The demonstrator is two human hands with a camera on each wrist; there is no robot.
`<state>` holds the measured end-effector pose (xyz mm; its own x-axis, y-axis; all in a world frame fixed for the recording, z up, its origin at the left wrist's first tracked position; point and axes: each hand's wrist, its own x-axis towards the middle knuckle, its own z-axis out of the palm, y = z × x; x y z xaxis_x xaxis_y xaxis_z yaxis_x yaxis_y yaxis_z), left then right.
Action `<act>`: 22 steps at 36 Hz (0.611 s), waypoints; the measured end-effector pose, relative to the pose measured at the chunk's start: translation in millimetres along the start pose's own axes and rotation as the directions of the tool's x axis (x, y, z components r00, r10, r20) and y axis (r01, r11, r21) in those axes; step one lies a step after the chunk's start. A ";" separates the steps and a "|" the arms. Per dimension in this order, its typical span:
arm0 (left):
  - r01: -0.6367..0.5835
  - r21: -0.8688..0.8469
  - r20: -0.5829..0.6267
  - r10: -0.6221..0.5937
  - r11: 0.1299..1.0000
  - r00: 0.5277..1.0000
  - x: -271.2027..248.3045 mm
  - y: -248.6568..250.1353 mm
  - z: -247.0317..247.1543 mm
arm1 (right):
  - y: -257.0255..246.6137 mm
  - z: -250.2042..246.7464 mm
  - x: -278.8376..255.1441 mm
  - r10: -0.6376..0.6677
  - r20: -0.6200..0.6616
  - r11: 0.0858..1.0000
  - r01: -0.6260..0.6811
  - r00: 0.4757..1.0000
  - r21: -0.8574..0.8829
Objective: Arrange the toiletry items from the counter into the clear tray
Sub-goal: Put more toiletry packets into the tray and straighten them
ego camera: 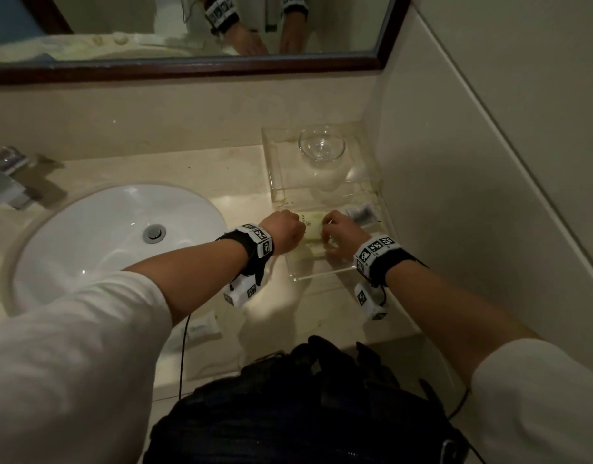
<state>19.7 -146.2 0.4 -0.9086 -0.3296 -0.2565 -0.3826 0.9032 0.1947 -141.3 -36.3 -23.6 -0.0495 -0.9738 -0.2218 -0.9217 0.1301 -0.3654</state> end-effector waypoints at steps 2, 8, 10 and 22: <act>-0.019 -0.116 -0.052 0.013 0.993 0.999 -3.8 -4.1 2.4 | -3.1 -2.1 -1.0 0.013 -0.001 1.000 -0.013 1.000 0.007; -0.009 -0.440 -0.220 -0.099 0.898 0.970 -28.2 -19.0 2.9 | -29.0 -8.5 0.6 -0.049 -0.140 0.996 0.058 0.989 0.061; 0.044 -0.514 -0.231 -0.188 0.857 0.955 -39.1 -23.3 0.8 | -42.9 -8.5 3.4 -0.086 -0.183 0.992 0.101 0.979 0.078; 0.416 -0.693 0.020 -0.560 0.589 0.828 -166.6 -85.9 17.4 | -167.2 18.1 30.2 -0.349 0.228 0.923 0.376 0.909 -0.084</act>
<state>206.8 -164.1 9.9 -0.5345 -0.7735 -0.3406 -0.7192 0.2046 0.6640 18.3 -84.1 14.4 0.3647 -0.8879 -0.2803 -0.9015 -0.2614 -0.3448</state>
